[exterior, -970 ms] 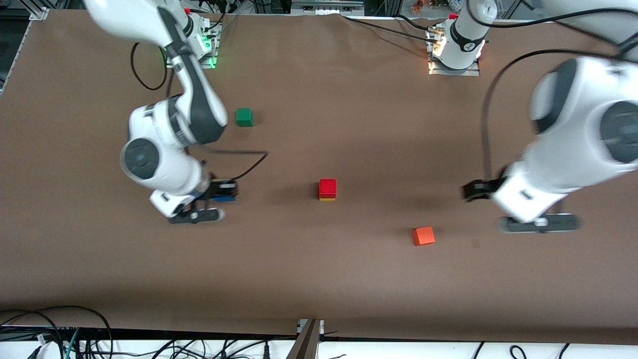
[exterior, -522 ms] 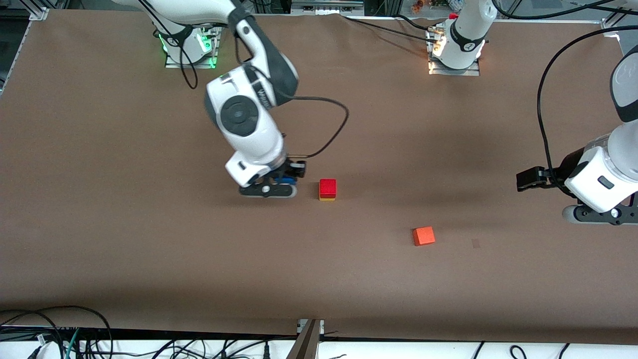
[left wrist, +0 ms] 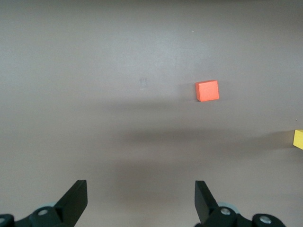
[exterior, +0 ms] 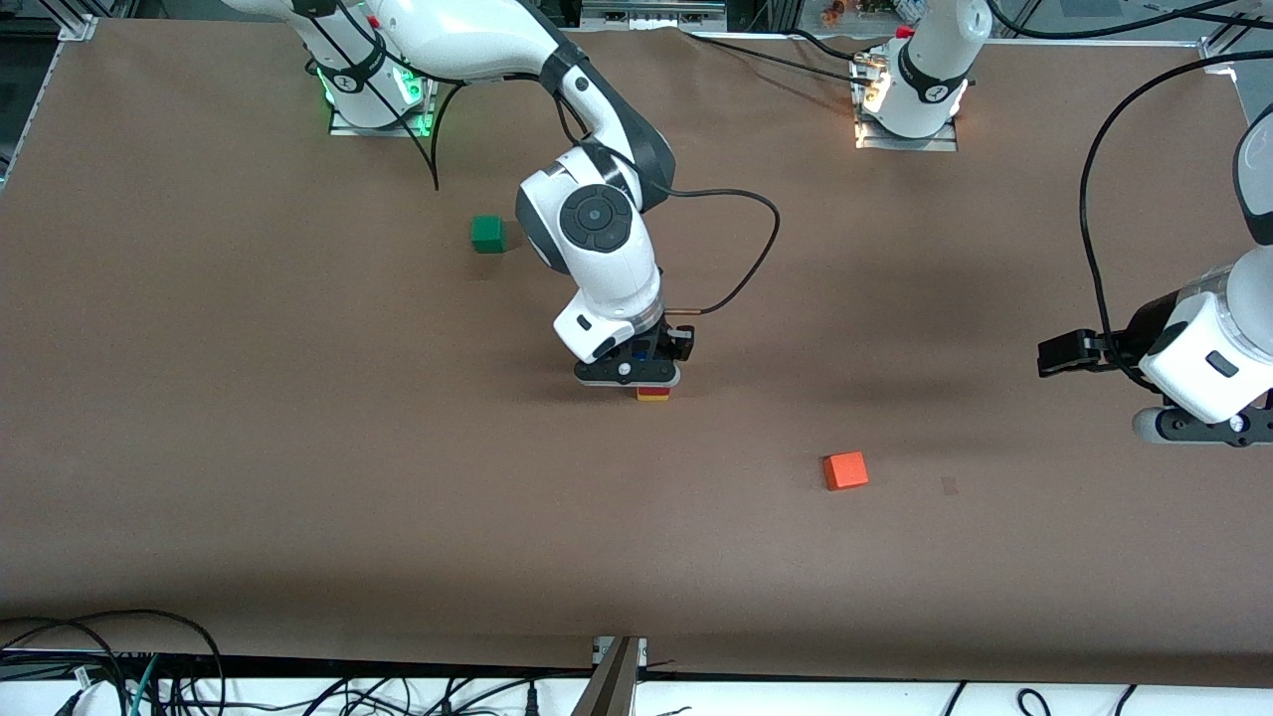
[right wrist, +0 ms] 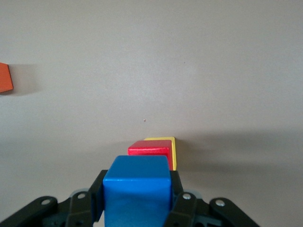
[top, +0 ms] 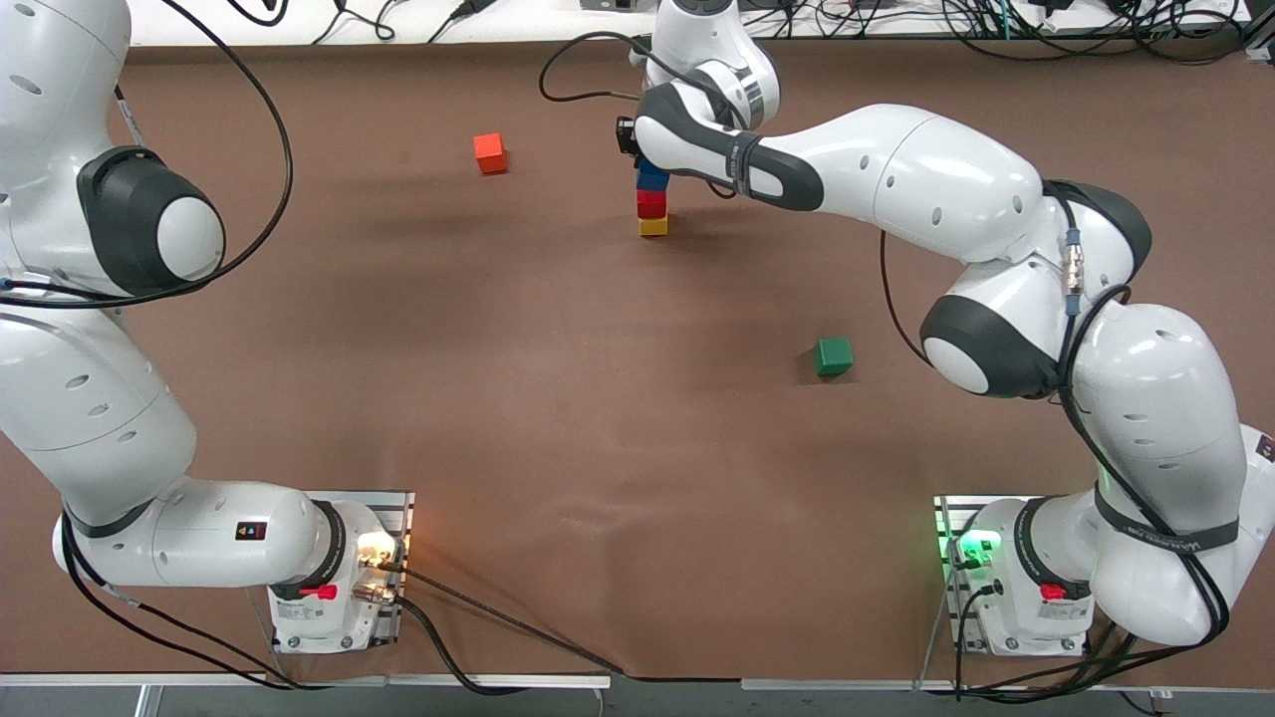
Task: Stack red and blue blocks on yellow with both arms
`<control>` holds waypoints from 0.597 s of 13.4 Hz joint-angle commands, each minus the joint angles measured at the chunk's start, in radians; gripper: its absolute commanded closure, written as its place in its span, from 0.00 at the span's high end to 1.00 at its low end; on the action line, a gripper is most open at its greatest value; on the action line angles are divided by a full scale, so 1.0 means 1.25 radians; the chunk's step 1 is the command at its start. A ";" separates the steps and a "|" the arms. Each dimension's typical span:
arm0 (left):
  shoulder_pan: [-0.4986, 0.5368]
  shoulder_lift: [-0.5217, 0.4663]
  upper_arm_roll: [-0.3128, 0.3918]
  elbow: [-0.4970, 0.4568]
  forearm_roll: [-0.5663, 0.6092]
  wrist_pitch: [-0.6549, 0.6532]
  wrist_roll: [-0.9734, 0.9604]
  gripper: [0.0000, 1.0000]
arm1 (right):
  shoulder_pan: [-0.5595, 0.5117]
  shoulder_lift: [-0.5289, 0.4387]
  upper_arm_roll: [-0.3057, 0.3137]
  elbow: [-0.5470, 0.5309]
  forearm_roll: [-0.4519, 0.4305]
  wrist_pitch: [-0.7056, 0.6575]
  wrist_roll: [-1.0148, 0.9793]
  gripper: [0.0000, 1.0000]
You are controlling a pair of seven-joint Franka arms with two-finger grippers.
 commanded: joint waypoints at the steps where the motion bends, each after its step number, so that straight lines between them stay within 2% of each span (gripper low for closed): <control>1: 0.013 -0.143 0.009 -0.196 -0.074 0.020 0.018 1.00 | 0.016 0.018 -0.009 0.032 -0.042 -0.002 0.016 0.35; 2: 0.014 -0.192 0.032 -0.267 -0.098 0.059 0.016 1.00 | 0.017 0.020 -0.009 0.032 -0.047 -0.002 0.016 0.35; 4: 0.012 -0.256 0.041 -0.380 -0.098 0.115 0.015 1.00 | 0.018 0.024 -0.009 0.031 -0.048 -0.002 0.016 0.36; 8: 0.017 -0.303 0.044 -0.447 -0.097 0.125 0.008 1.00 | 0.026 0.038 -0.009 0.031 -0.069 -0.003 0.017 0.37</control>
